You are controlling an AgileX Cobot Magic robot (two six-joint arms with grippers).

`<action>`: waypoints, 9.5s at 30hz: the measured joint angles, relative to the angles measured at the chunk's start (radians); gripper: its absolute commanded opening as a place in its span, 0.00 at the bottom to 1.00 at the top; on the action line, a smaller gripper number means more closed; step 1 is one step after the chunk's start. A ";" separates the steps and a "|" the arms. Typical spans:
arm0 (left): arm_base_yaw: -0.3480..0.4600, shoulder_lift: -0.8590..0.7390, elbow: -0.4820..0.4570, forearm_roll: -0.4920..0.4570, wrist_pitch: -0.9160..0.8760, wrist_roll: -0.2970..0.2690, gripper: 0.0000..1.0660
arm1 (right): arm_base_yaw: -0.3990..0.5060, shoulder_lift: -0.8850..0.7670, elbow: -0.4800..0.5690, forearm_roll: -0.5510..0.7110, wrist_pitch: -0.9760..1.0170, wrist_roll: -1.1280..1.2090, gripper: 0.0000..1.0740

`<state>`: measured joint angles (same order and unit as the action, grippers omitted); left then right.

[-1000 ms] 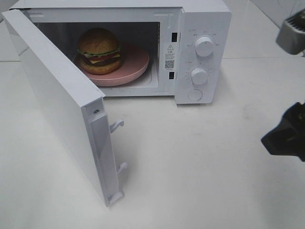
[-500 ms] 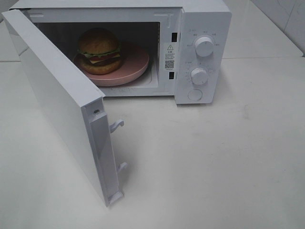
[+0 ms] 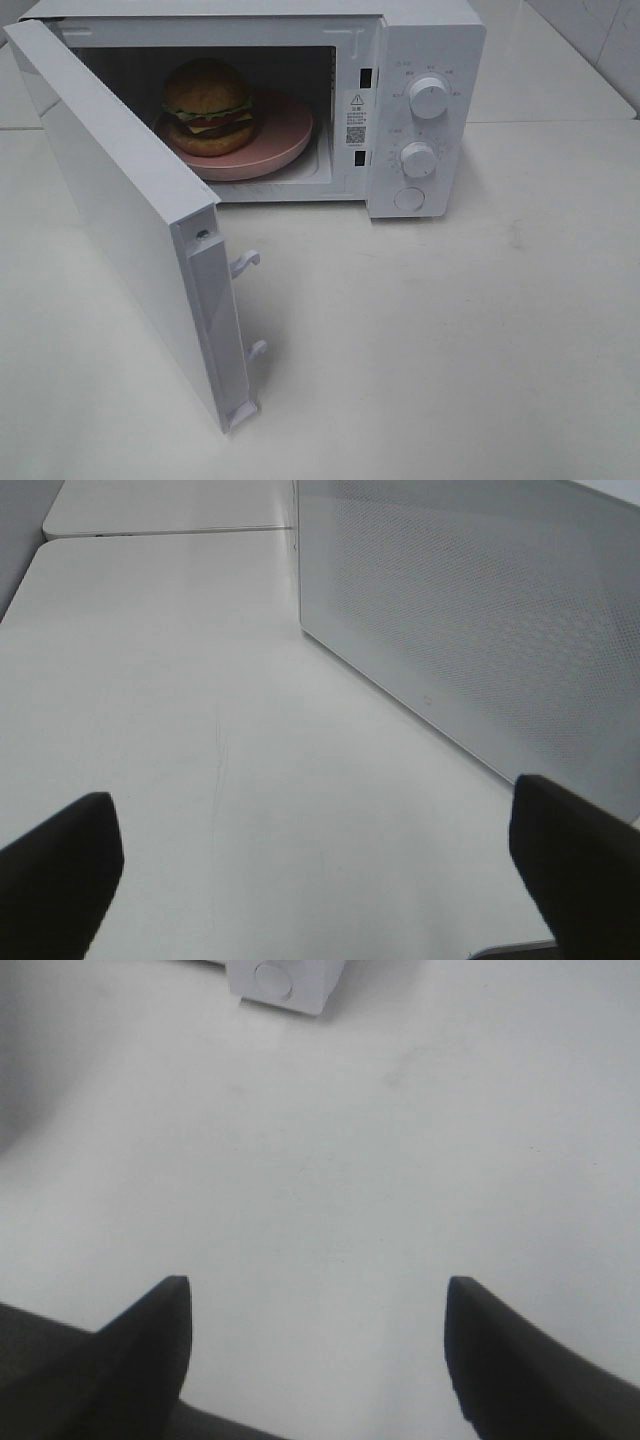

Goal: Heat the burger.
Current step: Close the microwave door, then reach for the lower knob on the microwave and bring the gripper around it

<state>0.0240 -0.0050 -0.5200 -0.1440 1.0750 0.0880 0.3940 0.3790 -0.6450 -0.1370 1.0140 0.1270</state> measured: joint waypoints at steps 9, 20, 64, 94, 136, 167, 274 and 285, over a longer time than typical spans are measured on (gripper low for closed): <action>0.000 0.000 0.000 0.000 0.000 0.000 0.92 | -0.128 -0.159 0.092 0.046 -0.065 0.000 0.65; 0.000 0.000 0.000 0.000 0.000 0.000 0.92 | -0.231 -0.303 0.118 0.069 -0.065 0.000 0.65; 0.000 0.000 0.000 0.000 0.000 0.000 0.92 | -0.246 -0.383 0.145 0.069 -0.017 -0.053 0.65; 0.000 0.202 -0.033 -0.023 -0.154 0.000 0.48 | -0.246 -0.383 0.145 0.069 -0.017 -0.053 0.65; -0.190 0.864 0.276 -0.197 -1.366 0.207 0.00 | -0.246 -0.383 0.145 0.069 -0.016 -0.053 0.65; -0.320 1.433 0.214 0.298 -1.930 -0.262 0.00 | -0.246 -0.383 0.145 0.069 -0.016 -0.053 0.64; -0.730 1.633 -0.371 -0.695 -0.981 0.471 0.96 | -0.246 -0.383 0.145 0.069 -0.016 -0.053 0.64; -0.454 1.490 -0.371 -0.438 -0.474 0.316 0.96 | -0.246 -0.383 0.145 0.069 -0.016 -0.053 0.64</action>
<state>-0.4300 1.4850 -0.8910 -0.5820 0.6010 0.4040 0.1480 -0.0040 -0.5000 -0.0680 0.9980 0.0740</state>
